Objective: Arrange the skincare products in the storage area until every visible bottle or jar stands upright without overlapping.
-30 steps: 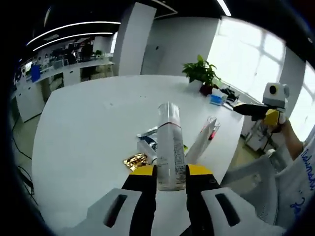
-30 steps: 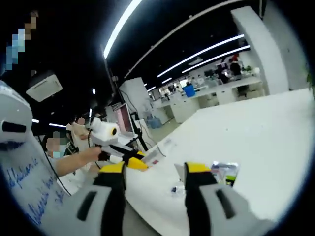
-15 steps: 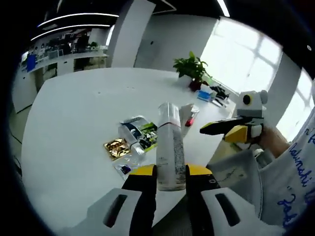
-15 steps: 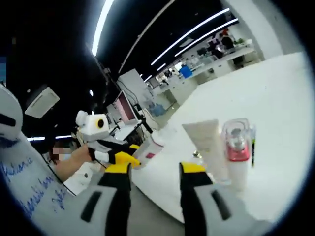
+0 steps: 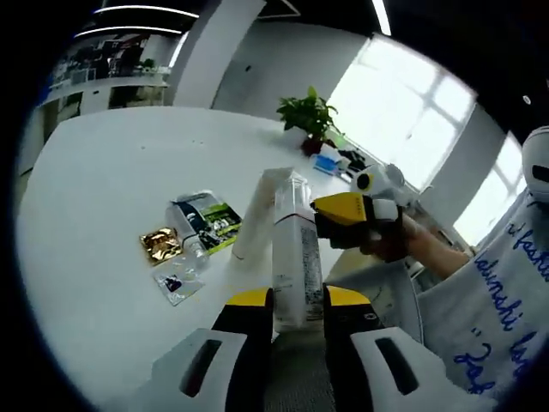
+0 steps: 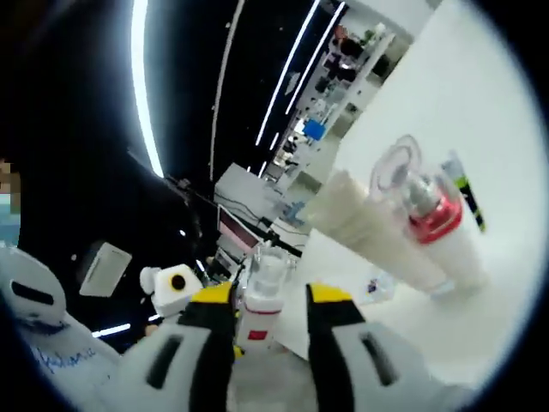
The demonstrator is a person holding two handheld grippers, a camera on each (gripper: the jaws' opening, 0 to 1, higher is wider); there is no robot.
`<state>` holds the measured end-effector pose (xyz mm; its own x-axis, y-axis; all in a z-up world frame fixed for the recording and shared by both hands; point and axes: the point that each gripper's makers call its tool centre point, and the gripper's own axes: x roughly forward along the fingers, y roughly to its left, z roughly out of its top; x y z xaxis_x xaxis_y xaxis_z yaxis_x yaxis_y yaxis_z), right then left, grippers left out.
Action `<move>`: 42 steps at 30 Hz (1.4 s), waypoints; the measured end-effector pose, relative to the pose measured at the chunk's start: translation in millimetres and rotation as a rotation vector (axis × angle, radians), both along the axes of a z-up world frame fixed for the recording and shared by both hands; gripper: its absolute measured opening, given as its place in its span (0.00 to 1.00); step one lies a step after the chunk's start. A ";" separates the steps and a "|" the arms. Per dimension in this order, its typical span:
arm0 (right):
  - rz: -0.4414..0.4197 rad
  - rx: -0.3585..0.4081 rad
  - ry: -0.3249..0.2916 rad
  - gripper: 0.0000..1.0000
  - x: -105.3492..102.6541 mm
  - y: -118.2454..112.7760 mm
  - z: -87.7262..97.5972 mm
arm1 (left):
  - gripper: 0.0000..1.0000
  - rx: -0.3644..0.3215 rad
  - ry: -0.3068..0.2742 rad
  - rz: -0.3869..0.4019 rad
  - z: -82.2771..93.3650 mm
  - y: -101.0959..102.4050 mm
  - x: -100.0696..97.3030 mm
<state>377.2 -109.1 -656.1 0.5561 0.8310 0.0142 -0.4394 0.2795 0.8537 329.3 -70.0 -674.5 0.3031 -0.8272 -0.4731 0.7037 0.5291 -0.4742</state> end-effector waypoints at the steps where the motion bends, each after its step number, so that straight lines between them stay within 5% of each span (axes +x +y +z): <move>1: -0.005 0.034 0.018 0.32 1.2 -0.8 1.7 | 0.18 -0.009 0.006 -0.010 1.0 -2.4 -1.7; 12: -0.006 0.111 0.026 0.21 1.0 -4.9 9.4 | 0.18 -0.040 0.035 -0.073 1.5 -17.9 -8.5; 16: -0.022 0.112 0.025 0.20 1.7 -4.6 9.4 | 0.19 0.033 -0.044 -0.096 -5.9 -20.2 -5.1; 18: -0.059 0.080 0.025 0.20 6.0 -6.4 5.5 | 0.19 0.042 -0.020 -0.087 -9.0 -22.5 -5.6; 22: -0.155 -0.044 -0.031 0.19 15.7 -13.7 0.8 | 0.18 0.172 -0.152 -0.048 -18.3 -18.9 11.2; 26: -0.204 -0.093 -0.062 0.19 17.2 -12.5 4.0 | 0.19 0.220 -0.212 -0.002 -19.6 -25.6 21.4; 30: -0.241 -0.179 -0.120 0.19 17.6 -10.2 3.5 | 0.23 0.340 -0.283 0.001 -26.3 -26.0 28.8; 34: -0.276 -0.200 -0.145 0.19 17.3 -8.7 7.8 | 0.21 0.380 -0.335 0.016 -24.8 -30.3 35.4; 42: -0.298 -0.232 -0.173 0.19 15.7 -9.4 11.1 | 0.18 0.410 -0.354 0.018 -27.1 -32.1 37.3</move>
